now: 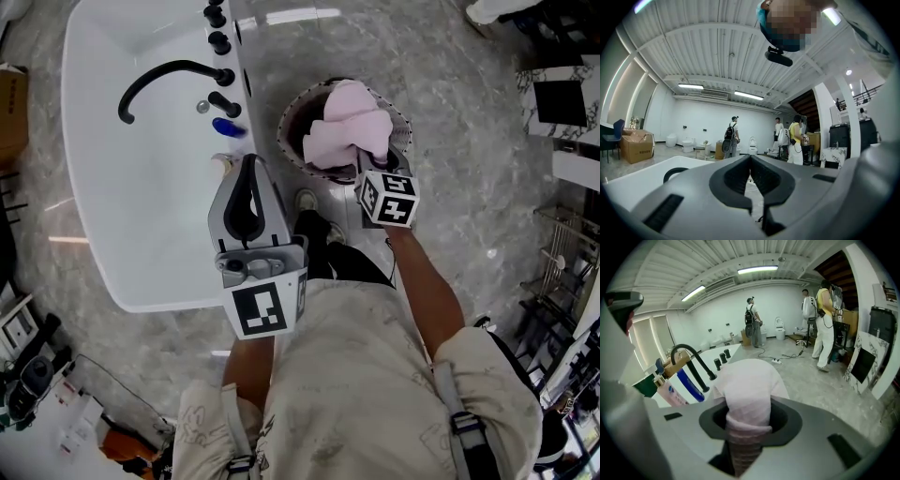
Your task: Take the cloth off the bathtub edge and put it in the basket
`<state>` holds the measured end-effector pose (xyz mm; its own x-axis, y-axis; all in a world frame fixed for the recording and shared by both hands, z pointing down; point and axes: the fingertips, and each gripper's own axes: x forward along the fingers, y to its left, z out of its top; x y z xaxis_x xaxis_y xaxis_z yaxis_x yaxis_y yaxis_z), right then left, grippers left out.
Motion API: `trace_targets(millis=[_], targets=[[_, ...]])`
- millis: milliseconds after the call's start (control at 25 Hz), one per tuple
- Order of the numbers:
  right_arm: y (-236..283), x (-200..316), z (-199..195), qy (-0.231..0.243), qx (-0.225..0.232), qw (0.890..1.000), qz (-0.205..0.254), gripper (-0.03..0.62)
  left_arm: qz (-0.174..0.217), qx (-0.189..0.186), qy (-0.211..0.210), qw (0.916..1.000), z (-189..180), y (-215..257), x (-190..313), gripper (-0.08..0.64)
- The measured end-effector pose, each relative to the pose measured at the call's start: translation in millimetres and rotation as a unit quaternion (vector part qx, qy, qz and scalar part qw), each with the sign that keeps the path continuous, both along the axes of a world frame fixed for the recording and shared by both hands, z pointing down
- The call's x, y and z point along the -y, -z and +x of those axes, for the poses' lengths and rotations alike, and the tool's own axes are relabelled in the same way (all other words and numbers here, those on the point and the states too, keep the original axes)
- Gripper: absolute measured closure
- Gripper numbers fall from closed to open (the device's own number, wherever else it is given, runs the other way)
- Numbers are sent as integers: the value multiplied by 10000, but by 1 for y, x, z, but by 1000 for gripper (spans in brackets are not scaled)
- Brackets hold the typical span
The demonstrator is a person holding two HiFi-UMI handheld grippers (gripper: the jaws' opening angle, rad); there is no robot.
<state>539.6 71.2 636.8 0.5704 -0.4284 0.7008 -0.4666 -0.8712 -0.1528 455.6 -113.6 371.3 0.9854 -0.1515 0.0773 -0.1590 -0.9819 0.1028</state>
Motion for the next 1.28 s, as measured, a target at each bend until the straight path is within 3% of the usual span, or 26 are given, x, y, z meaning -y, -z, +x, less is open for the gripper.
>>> trace_targets(millis=[440, 800, 960, 1080, 1200, 1280], targets=[[-79, 7, -7, 77, 785, 9954, -547, 477, -133, 73, -119, 9998, 4, -12, 9, 557], [-132, 9, -11, 75, 1654, 9826, -847, 476, -244, 157, -216, 9993, 9, -21, 21, 557], [-134, 5, -11, -37, 1832, 9783, -970, 474, -288, 166, -296, 9990, 13, -22, 20, 557], [-141, 6, -12, -49, 1936, 9756, -1037, 451, -357, 106, -325, 9988, 16, -23, 22, 557], [-148, 5, -16, 79, 2008, 9725, -1181, 385, -424, 162, -296, 9985, 17, -28, 23, 557], [-150, 3, -19, 152, 1993, 9717, -1262, 383, -423, 195, -284, 9985, 17, -29, 23, 557]])
